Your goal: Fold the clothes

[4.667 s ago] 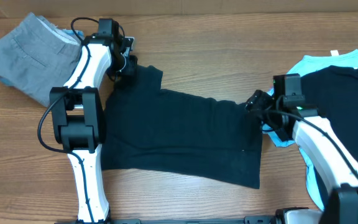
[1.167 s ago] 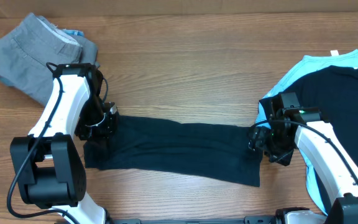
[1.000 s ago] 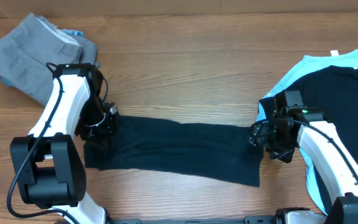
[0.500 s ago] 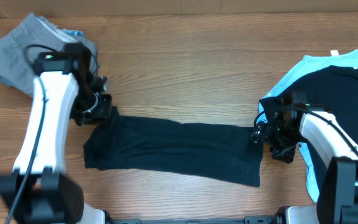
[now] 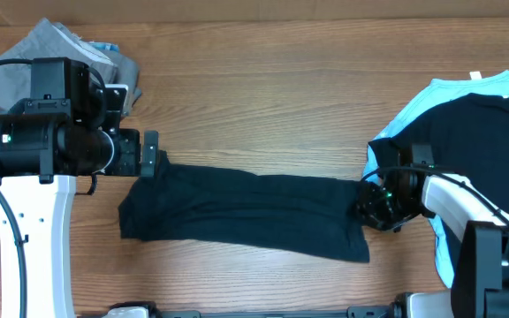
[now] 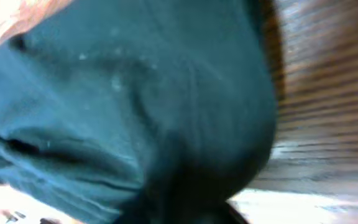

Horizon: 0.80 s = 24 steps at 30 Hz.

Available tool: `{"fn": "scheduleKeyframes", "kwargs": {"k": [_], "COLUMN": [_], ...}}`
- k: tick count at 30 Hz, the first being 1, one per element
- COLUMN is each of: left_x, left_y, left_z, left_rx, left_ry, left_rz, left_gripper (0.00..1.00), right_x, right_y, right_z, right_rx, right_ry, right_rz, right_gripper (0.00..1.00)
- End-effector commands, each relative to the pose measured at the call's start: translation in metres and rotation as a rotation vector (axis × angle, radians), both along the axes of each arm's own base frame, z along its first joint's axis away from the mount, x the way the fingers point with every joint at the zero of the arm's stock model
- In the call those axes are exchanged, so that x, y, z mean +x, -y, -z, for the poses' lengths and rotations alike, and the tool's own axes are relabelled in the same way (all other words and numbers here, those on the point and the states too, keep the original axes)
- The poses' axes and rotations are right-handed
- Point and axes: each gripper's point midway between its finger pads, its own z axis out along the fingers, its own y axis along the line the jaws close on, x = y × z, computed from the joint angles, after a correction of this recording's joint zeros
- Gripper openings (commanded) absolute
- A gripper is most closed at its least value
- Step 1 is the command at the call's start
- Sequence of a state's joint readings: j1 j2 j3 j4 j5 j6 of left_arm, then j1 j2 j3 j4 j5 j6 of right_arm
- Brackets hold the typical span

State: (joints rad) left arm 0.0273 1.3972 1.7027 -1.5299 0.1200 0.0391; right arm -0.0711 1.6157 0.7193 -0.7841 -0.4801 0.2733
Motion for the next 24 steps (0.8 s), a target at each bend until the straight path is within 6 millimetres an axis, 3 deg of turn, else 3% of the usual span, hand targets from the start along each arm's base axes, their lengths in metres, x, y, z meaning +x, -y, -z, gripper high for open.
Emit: {"fn": "scheduleKeyframes", "kwargs": {"k": [1,7,14,17,20,24], "left_x": [0.000,-0.002,-0.001,-0.001,0.000,0.003], "left_y": [0.000,-0.001,-0.001,-0.001,-0.001,-0.002], "left_z": [-0.005,-0.004,-0.004,-0.004,-0.005,-0.006], "left_rx": [-0.013,-0.005,-0.005,-0.005,-0.005,-0.005], "left_ry": [0.012,0.005,0.008,0.009,0.013,0.026], "left_rz": [-0.019,-0.021,-0.021,-0.021,-0.021,-0.021], "left_gripper": [1.00,1.00,1.00,1.00,1.00,1.00], "right_x": [-0.020,-0.009,0.007,0.012,0.010,0.009], "right_y": [-0.001,0.033,0.078,0.075,0.063,0.019], "right_z": [0.014,0.000,-0.063,-0.084,-0.091,-0.094], "right_rx": [0.003,-0.180,-0.444,-0.438,-0.416,-0.294], "right_ry": [-0.067,-0.082,-0.033,0.016,0.034,0.059], "right_rz": [-0.029,0.042,0.126,0.128,0.097,-0.005], "right_gripper": [0.04,0.04,0.04,0.04,0.04,0.04]}}
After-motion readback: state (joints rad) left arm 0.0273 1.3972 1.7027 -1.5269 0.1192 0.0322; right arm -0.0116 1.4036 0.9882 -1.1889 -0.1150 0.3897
